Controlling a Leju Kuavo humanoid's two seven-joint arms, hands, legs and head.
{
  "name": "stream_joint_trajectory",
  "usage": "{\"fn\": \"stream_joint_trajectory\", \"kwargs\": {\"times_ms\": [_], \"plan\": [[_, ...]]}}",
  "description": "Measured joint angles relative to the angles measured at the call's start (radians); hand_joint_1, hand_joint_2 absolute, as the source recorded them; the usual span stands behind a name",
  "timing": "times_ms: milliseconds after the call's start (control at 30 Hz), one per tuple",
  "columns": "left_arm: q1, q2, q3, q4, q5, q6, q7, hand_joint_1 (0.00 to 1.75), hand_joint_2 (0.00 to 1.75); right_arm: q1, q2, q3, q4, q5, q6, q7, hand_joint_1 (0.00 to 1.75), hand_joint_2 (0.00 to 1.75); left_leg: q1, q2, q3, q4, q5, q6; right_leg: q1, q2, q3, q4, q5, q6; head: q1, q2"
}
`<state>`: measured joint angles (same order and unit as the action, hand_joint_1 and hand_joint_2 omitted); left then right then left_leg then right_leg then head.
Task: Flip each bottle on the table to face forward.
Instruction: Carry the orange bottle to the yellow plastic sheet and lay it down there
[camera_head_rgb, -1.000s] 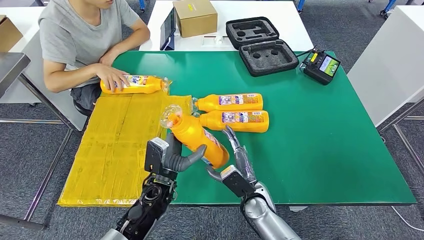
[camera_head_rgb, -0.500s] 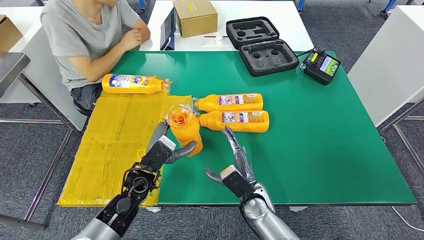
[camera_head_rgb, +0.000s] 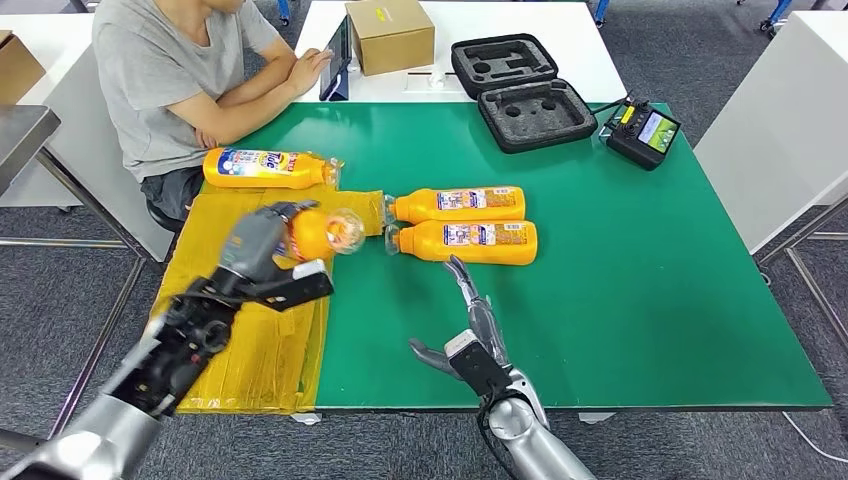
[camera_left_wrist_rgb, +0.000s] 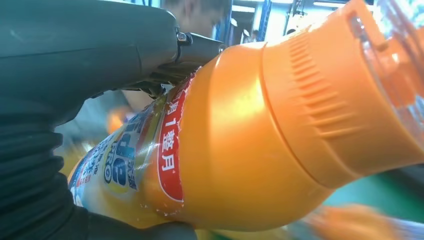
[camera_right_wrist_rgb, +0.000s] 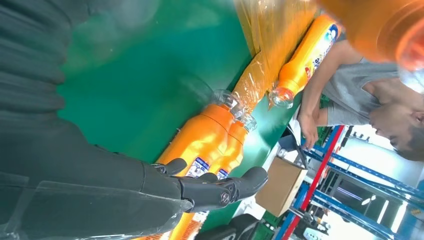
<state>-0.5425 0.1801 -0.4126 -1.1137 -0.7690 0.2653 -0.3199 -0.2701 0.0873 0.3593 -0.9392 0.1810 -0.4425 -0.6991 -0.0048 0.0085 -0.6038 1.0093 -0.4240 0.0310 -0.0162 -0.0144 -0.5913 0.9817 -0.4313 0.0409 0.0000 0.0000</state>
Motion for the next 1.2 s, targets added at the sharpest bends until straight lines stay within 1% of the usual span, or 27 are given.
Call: {"fn": "stream_joint_trajectory", "kwargs": {"times_ms": [100,200,300,400,500,700,833,967,1200], "plan": [[-0.061,0.064,-0.011,0.006,-0.049,-0.08,0.022,1.75,1.75,0.006,0.0,0.0,-0.005,-0.006,0.006,0.0,0.0,1.75,0.0,0.0,0.0,0.0,0.0,0.0,0.0,0.0,0.0,0.0,0.0,0.0,0.0,0.0],[-0.119,0.115,-0.029,0.019,-0.077,-0.149,0.025,1.75,1.75,0.01,-0.001,-0.001,-0.009,-0.011,0.011,0.0,0.0,1.75,0.0,0.0,0.0,0.0,0.0,0.0,0.0,0.0,0.0,0.0,0.0,0.0,0.0,0.0],[-0.172,0.151,-0.055,0.031,-0.095,-0.215,0.029,1.75,1.75,0.014,-0.002,-0.002,-0.013,-0.019,0.013,0.0,0.0,1.75,-0.001,0.0,-0.001,0.0,0.0,0.0,-0.001,0.0,0.0,0.0,0.0,0.0,0.0,0.0],[-0.207,0.174,-0.079,0.038,-0.105,-0.264,0.034,1.75,1.75,0.018,-0.003,-0.002,-0.017,-0.023,0.014,0.0,0.0,1.75,-0.001,0.0,-0.001,0.0,0.0,0.0,-0.001,0.0,-0.001,0.0,0.0,0.0,0.0,0.0],[-0.232,0.184,-0.098,0.047,-0.106,-0.317,0.037,1.75,1.75,0.02,-0.004,-0.002,-0.02,-0.024,0.015,0.0,0.0,1.75,-0.001,0.0,-0.001,0.0,0.0,0.0,-0.001,0.0,-0.001,0.0,0.0,0.0,0.0,0.0],[-0.313,0.203,-0.162,0.09,-0.063,-0.505,0.013,1.75,1.75,0.023,-0.005,-0.003,-0.02,-0.029,0.021,0.0,0.0,1.75,-0.001,0.0,-0.001,0.0,0.0,0.0,-0.001,0.0,-0.001,0.0,0.0,0.0,0.0,0.0],[-0.353,0.211,-0.215,0.121,-0.006,-0.59,0.002,1.75,1.75,0.024,-0.005,-0.003,-0.021,-0.038,0.024,0.0,0.0,1.75,-0.001,0.0,-0.001,0.0,0.0,0.0,-0.001,0.0,0.0,0.0,0.0,0.0,0.0,0.0],[-0.364,0.211,-0.249,0.145,0.024,-0.607,-0.002,1.75,1.75,0.024,-0.005,-0.002,-0.021,-0.039,0.024,0.0,0.0,1.75,-0.001,0.0,-0.001,0.0,0.0,0.0,-0.001,0.0,0.0,0.0,0.0,0.0,0.0,0.0],[-0.37,0.211,-0.283,0.17,0.033,-0.61,-0.006,1.75,1.75,0.024,-0.005,-0.002,-0.021,-0.04,0.025,0.0,0.0,1.75,-0.001,0.0,-0.001,0.0,0.0,0.0,-0.001,0.0,0.0,0.0,0.0,0.0,0.0,0.0]]}}
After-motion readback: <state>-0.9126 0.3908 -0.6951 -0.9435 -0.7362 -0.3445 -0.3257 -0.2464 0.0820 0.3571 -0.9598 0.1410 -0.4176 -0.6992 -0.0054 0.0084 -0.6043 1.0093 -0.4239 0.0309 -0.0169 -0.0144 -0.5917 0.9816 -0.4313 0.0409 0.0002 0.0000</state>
